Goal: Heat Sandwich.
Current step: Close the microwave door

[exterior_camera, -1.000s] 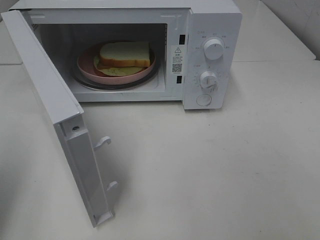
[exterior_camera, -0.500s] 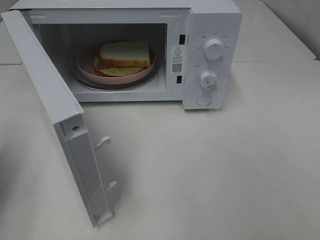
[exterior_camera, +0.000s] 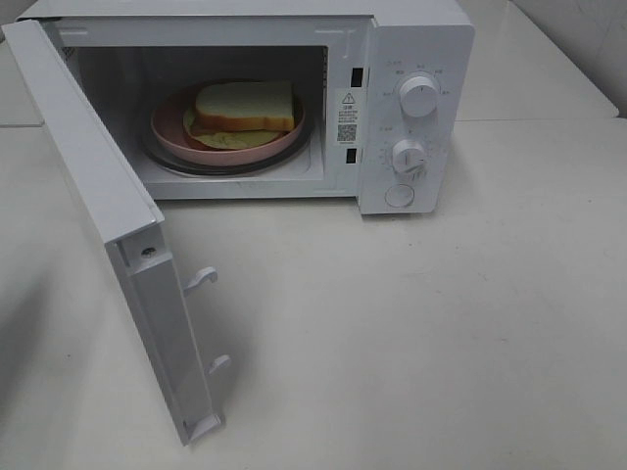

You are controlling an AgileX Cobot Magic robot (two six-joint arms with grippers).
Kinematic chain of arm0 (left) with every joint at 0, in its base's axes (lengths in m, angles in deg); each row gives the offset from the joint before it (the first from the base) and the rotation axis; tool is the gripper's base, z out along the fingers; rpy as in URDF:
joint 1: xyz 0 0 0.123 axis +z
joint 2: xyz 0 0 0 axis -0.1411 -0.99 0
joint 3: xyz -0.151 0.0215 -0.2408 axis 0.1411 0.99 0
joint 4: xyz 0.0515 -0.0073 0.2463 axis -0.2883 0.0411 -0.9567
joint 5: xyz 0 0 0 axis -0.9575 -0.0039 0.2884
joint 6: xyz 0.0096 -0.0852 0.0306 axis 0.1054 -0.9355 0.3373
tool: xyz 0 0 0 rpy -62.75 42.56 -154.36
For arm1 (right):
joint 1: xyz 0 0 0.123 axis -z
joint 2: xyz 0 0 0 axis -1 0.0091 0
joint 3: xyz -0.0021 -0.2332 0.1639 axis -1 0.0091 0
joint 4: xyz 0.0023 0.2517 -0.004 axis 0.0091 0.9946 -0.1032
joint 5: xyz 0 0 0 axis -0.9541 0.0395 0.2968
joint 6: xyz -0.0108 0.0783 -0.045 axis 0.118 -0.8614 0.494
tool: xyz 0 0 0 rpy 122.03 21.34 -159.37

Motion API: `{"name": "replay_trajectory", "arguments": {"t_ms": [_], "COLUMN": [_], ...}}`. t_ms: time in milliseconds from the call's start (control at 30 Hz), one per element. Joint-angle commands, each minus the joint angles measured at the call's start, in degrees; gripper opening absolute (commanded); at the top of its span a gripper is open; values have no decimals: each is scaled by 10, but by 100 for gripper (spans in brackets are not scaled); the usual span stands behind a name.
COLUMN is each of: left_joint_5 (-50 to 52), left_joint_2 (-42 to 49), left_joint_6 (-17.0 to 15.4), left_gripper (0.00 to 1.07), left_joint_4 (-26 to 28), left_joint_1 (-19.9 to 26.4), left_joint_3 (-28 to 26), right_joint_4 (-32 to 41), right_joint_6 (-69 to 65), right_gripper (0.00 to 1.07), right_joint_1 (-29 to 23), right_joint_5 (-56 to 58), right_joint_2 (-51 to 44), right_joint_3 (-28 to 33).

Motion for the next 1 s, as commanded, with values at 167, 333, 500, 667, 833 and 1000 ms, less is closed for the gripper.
{"name": "replay_trajectory", "arguments": {"t_ms": [167,333,500,667,833,1000], "left_joint_5": [93,155,155,154,152,151], "left_joint_2": [-53,-92,-115,-136,-152,-162], "left_joint_6": [-77,-124,-118,-113,-91,-73], "left_gripper": [0,0,0,0,0,0], "left_joint_4": [-139,-209,-209,-183,-136,-58], "left_joint_1": [3,0,-45,-94,-138,-184], "left_joint_3": [-22,-41,-55,-73,-91,-109], "right_joint_4": [-1,-1,-1,-1,-1,-1], "right_joint_6": [4,4,4,4,4,4], "right_gripper": [75,75,75,75,75,75], "right_joint_1": [3,3,3,3,3,3], "right_joint_5": [-3,-3,-3,-3,-3,-3], "right_joint_2": [-15,-15,-15,-15,-15,-15], "right_joint_3": [0,0,0,0,0,0]}}
